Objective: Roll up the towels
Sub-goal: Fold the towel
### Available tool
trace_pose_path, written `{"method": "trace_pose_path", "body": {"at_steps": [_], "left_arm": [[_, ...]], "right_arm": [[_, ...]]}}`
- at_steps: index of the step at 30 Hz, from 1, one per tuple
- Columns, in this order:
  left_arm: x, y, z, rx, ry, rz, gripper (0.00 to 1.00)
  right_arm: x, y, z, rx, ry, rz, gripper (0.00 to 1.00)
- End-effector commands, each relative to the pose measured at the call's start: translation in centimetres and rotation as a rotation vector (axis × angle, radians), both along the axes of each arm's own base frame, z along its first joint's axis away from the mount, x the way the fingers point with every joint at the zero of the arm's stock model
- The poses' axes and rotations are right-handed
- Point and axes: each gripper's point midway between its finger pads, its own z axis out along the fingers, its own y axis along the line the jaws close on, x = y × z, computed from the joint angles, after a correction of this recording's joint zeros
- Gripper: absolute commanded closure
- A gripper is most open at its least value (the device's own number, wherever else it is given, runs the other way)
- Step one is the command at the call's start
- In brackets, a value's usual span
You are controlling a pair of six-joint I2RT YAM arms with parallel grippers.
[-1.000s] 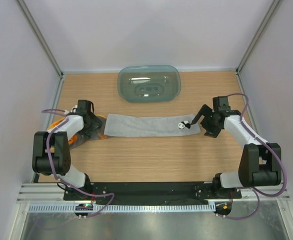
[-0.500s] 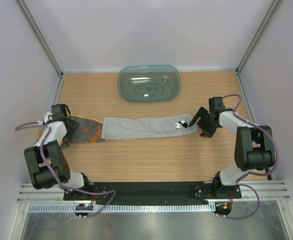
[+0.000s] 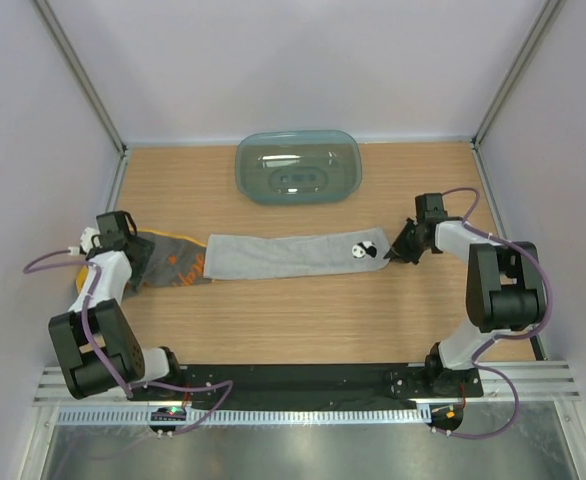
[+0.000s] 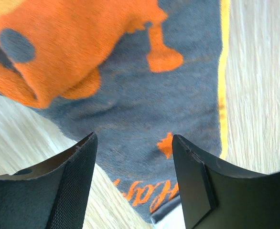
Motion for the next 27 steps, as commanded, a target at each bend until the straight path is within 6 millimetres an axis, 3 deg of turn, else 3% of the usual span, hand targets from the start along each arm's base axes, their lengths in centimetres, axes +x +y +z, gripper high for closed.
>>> {"method": "trace_pose_path", "body": {"at_steps": [1, 5, 10, 13, 14, 16, 17, 18, 19, 21, 22, 27], "left_arm": [[0.9, -1.4, 1.2, 0.008, -0.051, -0.06, 0.35], [1.5, -4.4, 0.9, -0.019, -0.056, -0.164, 0.35], [1.9, -8.2, 1.8, -0.012, -0.083, -0.271, 0.35], [2.5, -12.4, 2.8, -0.016, -0.121, -0.385, 0.37], [2.9, -14.0, 3.3, -0.018, -0.142, -0.43, 0.37], [3.2, -19.6, 4.4, 0.01, -0.166, -0.591, 0.37], [3.8, -19.5, 4.6, 0.024, -0.167, -0.585, 0.37], [3.5, -22.1, 4.8, 0.031, -0.171, -0.661, 0.37], [3.7, -23.1, 3.8, 0.045, -0.136, -0.689, 0.37], [4.6, -25.3, 4.3, 0.036, -0.146, -0.738, 0.37], [4.5, -26.5, 2.9, 0.029, -0.106, -0.77, 0.37], [5.1, -31.2, 2.1, -0.013, -0.094, -0.872, 0.37]], "right_arm": [[-1.4, -0.9, -0.7, -0.029, 0.051, -0.013, 0.95], [-2.0, -4.2, 1.6, -0.067, 0.049, -0.094, 0.99], [-2.9, -6.5, 4.4, -0.176, 0.018, -0.138, 0.99], [-3.5, -7.9, 5.6, -0.252, -0.004, -0.166, 0.99], [-3.6, -8.0, 6.1, -0.261, -0.015, -0.167, 0.99], [-4.0, -8.5, 6.2, -0.29, -0.007, -0.162, 0.99], [-4.0, -8.5, 6.2, -0.294, -0.003, -0.16, 0.99], [-4.0, -8.7, 6.2, -0.3, -0.002, -0.161, 0.99], [-4.0, -8.8, 6.2, -0.31, -0.001, -0.162, 0.99], [-3.9, -9.0, 6.4, -0.32, 0.001, -0.158, 0.99], [-3.8, -9.0, 6.6, -0.323, -0.001, -0.156, 0.99], [-2.3, -7.9, 8.9, -0.265, -0.076, -0.131, 0.99]]}}
